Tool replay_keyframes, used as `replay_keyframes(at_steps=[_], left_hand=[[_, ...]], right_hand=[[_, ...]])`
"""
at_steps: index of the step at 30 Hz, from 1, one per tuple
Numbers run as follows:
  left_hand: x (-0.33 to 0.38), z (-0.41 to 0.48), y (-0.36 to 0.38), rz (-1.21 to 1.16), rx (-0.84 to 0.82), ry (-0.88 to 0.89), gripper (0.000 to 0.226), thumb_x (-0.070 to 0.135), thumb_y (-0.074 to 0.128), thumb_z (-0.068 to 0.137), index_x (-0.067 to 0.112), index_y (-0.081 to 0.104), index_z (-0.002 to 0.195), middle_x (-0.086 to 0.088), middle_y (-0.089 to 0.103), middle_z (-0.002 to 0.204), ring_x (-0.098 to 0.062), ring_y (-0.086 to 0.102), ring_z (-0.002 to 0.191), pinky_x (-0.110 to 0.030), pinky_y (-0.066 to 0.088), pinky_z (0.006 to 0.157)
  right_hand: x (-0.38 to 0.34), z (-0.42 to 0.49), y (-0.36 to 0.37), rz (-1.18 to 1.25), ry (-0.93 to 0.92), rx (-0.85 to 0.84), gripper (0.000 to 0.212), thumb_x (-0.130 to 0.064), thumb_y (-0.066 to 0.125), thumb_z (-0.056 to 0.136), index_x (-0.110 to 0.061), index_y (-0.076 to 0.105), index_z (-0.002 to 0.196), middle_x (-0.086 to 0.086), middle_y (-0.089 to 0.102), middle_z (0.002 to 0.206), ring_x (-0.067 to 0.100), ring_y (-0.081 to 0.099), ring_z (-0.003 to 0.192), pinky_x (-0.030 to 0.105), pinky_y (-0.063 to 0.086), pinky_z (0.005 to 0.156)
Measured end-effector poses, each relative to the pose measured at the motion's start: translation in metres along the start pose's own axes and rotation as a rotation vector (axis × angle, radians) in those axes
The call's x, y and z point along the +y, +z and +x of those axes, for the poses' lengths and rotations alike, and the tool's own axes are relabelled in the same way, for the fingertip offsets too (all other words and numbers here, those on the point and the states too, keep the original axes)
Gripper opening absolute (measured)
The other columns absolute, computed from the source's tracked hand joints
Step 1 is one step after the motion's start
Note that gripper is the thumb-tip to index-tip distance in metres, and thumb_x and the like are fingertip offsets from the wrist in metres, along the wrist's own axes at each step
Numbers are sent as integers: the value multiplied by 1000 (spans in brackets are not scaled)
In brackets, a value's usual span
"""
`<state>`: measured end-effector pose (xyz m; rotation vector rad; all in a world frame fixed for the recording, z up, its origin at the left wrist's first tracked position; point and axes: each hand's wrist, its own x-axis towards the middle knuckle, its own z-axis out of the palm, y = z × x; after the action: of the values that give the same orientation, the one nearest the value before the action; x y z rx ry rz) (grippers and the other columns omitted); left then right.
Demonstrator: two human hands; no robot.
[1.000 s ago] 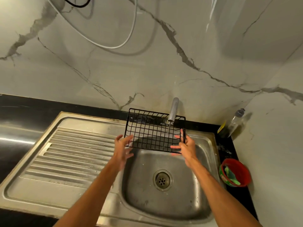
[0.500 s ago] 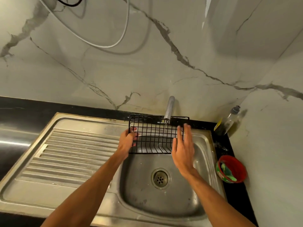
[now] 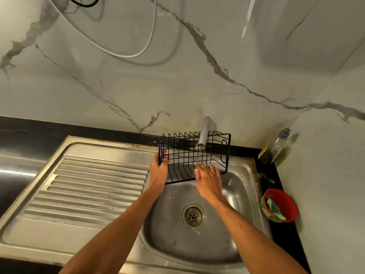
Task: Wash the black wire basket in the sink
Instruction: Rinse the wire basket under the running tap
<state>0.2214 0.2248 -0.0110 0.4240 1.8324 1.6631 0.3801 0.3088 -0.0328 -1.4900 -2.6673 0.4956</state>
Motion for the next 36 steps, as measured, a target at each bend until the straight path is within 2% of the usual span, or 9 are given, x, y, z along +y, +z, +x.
replay_keyframes(at_steps=[6,9,11,16,20,25,27,31,36], left_hand=[[-2,1,9,-32,6,14,28,14,50,103,22,58,129,-8,65,128,-25,59,123,-51,44,111],[-12,1,7,-37,16,-22,38,22,54,101,18,55,139,-9,62,134,-26,57,126,-54,44,111],[-18,-1,11,-38,10,-20,44,28,55,97,19,55,140,-6,63,133,-24,58,127,-53,45,111],[-22,5,20,-37,-14,-18,48,27,55,89,13,59,136,-11,66,130,-29,59,125,-55,45,110],[-20,1,24,-91,-19,-63,41,15,52,100,15,54,141,-8,65,133,-24,59,125,-51,45,111],[-17,-1,31,-148,-32,-124,35,7,48,102,11,59,134,-11,69,124,-25,63,116,-49,47,108],[-17,-2,32,-140,-64,-120,32,10,49,101,15,61,131,-7,70,120,-23,64,114,-47,48,107],[-18,-8,43,-169,-66,-129,31,7,46,103,15,62,128,-7,71,120,-21,64,112,-41,50,103],[-21,-10,44,-190,-45,-162,34,6,44,101,19,62,126,-8,70,121,-22,64,113,-39,49,100]], right_hand=[[-36,-14,9,106,-310,-60,48,-41,26,107,-20,44,147,0,33,160,16,23,149,38,6,123],[5,-8,-5,96,-127,84,37,-31,32,107,-19,58,131,1,55,144,17,44,137,37,18,122],[4,-13,-10,-21,-33,73,46,-38,24,108,-17,54,136,5,51,147,22,40,140,40,18,122],[-42,-34,5,86,-333,-74,51,-45,23,106,-21,44,145,3,42,154,24,29,147,46,15,123],[-6,-19,-18,97,-96,41,45,-37,26,108,-17,55,136,5,54,144,17,45,136,31,23,117],[-36,-36,-2,-49,-227,-85,93,-63,-14,88,-17,40,148,11,29,160,29,21,150,48,10,124],[-27,-37,-1,-37,-287,-91,100,-66,-19,84,-17,43,146,8,35,158,24,27,148,45,10,124],[-5,-20,-9,-74,-106,-23,69,-54,7,102,-21,62,127,5,58,141,25,40,142,43,14,123],[-7,-21,-7,-29,-232,-96,47,-48,34,103,-21,59,133,6,48,150,22,37,143,38,12,122]])
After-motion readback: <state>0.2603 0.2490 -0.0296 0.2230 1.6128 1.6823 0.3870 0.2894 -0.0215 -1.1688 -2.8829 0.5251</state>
